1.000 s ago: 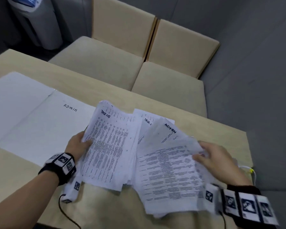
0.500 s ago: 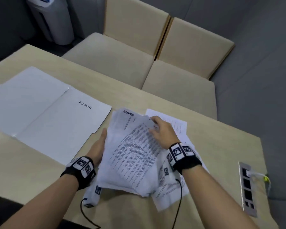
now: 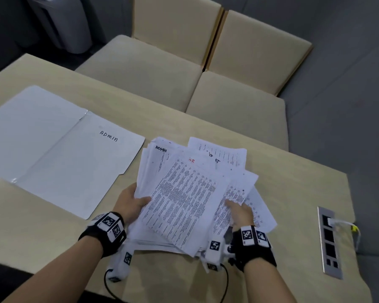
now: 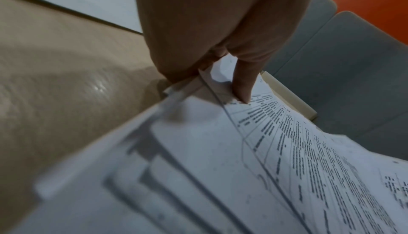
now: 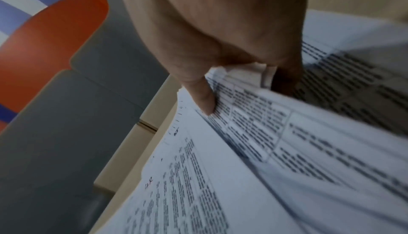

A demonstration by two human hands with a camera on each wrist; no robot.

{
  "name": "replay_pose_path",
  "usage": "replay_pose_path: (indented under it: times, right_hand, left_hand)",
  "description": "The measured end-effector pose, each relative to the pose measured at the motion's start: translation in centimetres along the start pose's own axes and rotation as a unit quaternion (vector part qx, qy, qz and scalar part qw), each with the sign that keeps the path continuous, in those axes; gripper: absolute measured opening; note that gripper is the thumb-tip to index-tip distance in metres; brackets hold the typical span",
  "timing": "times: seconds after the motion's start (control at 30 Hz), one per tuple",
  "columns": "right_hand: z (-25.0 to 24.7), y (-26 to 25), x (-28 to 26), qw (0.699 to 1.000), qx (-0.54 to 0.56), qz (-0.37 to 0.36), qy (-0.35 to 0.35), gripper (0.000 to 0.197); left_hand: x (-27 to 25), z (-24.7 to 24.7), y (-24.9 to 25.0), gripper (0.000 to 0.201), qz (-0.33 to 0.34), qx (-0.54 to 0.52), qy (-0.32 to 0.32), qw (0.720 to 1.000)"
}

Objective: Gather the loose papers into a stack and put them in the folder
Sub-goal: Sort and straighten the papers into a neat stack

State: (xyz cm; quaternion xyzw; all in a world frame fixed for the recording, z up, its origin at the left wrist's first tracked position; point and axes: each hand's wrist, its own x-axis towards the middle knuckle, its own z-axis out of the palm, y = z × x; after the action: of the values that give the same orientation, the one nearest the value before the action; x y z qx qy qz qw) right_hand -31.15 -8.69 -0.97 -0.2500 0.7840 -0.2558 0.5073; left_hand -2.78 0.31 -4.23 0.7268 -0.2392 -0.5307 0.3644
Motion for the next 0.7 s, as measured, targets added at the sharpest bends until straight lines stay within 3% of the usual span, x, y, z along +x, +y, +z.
replay_pose_path:
  times: [0.1,0.27,0.37,0.43,0.53,0.57,0.63,0.7]
  right_hand:
    - [-0.2,-1.1,0.0,0.993,-0.07,-0.085,0.028,0.039]
    - [-3.7,-3.6,-0.6,0.968,-0.153,-0.189,0.064,0.043]
    - [-6.6,-6.1,-3.1,0.96,-0.051,-0.257,0.095,0.03]
    - [-8.1,-8.2,-5.4,0.961,0.067,-0.26,0.062,0.029]
    - [-9.7,-9.3,-6.3,0.964,0.159,-0.209,0.045,0.058]
    - [-9.7,-9.0,-6.3,0.965,0.165,-0.203,0.031,0.058]
    - [-8.1,-7.3,-6.1,0.966,0.16,-0.203,-0.02,0.036]
    - [-5.2,-4.9,-6.0,0.975,0.083,-0.2,-0.053,0.031]
  left_hand:
    - [-0.2,-0.5,-0.3,0.034,0.012,0.0,0.008,1.0]
    - [-0.2,-2.2,-1.7,0.029,0.036,-0.011,0.047,0.998]
    - [-0.1,-2.2,-1.4,0.031,0.044,-0.008,0.041,0.998]
    - [-0.1,-1.9,-1.0,0.029,0.067,0.01,0.045,0.997]
    - [-0.3,-1.1,-0.3,0.028,0.088,0.016,0.049,0.995]
    - [-0.4,-0.9,-0.1,0.028,0.087,0.006,0.041,0.995]
    - [-1.0,-0.3,0.6,0.024,0.08,-0.02,0.025,0.996]
    - [-1.5,0.3,1.2,0.02,0.062,-0.035,0.008,0.997]
